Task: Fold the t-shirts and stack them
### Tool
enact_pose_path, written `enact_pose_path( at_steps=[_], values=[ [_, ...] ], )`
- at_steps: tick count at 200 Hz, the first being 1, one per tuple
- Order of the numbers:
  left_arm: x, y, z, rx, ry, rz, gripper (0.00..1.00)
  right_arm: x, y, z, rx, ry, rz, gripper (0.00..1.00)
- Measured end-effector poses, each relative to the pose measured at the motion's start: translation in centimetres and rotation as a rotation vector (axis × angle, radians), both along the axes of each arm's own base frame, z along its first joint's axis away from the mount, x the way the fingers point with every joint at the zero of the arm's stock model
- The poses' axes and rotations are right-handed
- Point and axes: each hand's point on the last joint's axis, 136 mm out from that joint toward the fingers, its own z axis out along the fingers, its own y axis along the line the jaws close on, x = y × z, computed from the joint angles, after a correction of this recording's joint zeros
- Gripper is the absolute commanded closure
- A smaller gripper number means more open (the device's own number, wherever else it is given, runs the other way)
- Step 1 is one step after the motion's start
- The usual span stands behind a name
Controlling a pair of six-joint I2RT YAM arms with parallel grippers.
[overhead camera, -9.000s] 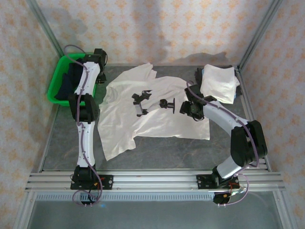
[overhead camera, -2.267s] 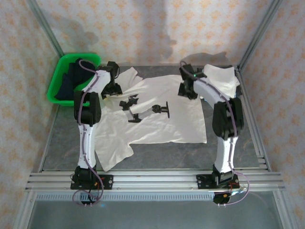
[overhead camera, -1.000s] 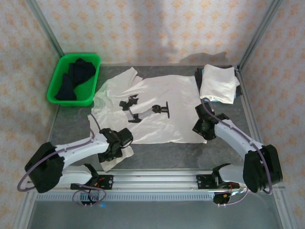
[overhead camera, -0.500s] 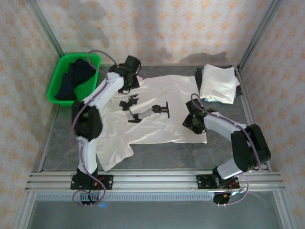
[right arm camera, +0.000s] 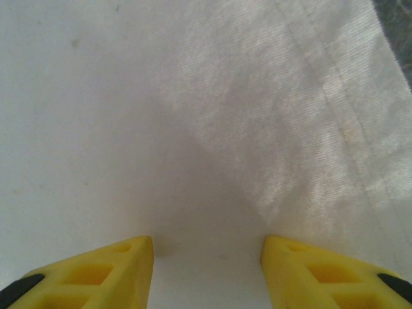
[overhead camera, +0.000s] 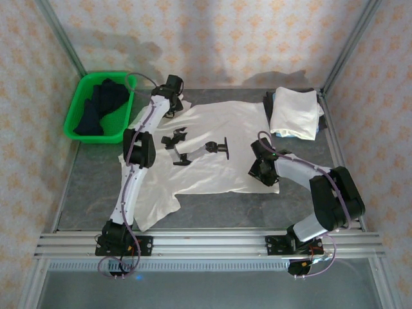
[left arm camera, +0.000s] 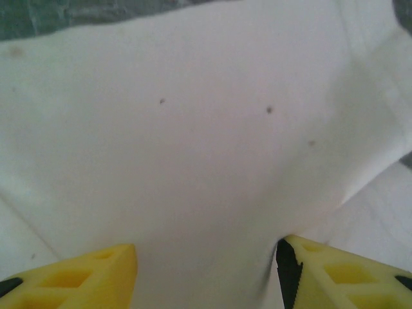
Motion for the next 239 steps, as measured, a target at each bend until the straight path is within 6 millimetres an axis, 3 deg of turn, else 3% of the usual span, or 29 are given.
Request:
enact_pose_path(
  at_steps=[38, 105, 163, 188, 204, 224, 239],
  values=[
    [1.6, 1.2, -0.9, -0.071, -0.048, 0.035, 0.40, -0.6, -0.6, -0.1, -0.028, 0.027, -0.016, 0.51],
    [4.6, 3.1, -0.2, -0.188, -0.167, 0.082, 0.40, -3.0, -2.2, -0.3, -0.076, 0.080, -0.070, 0.51],
    [4.6, 3.0, 0.3, -0.209, -0.169, 0.070, 0.23, -4.6, -3.7, 0.9, -0.144, 0.120, -0.071, 0.40],
    [2.9, 2.8, 1.7, -0.187, -0.110, 0.041, 0.01, -4.4, -4.1, 3.3, -0.148, 0.070, -0.076, 0.34],
    [0.9, 2.5, 3.8, -0.170, -0.071, 0.021, 0.00, -4.7, -4.5, 4.5, -0.150, 0.041, -0.081, 0.32],
    [-2.6, 1.7, 8.3, -0.137, -0.055, -0.019, 0.00, -5.3, -5.0, 5.0, -0.153, 0.028, -0.089, 0.33],
    [-6.2, 0.6, 12.4, -0.119, -0.066, -0.057, 0.00, -6.0, -5.5, 4.3, -0.158, 0.049, -0.100, 0.35]
  ],
)
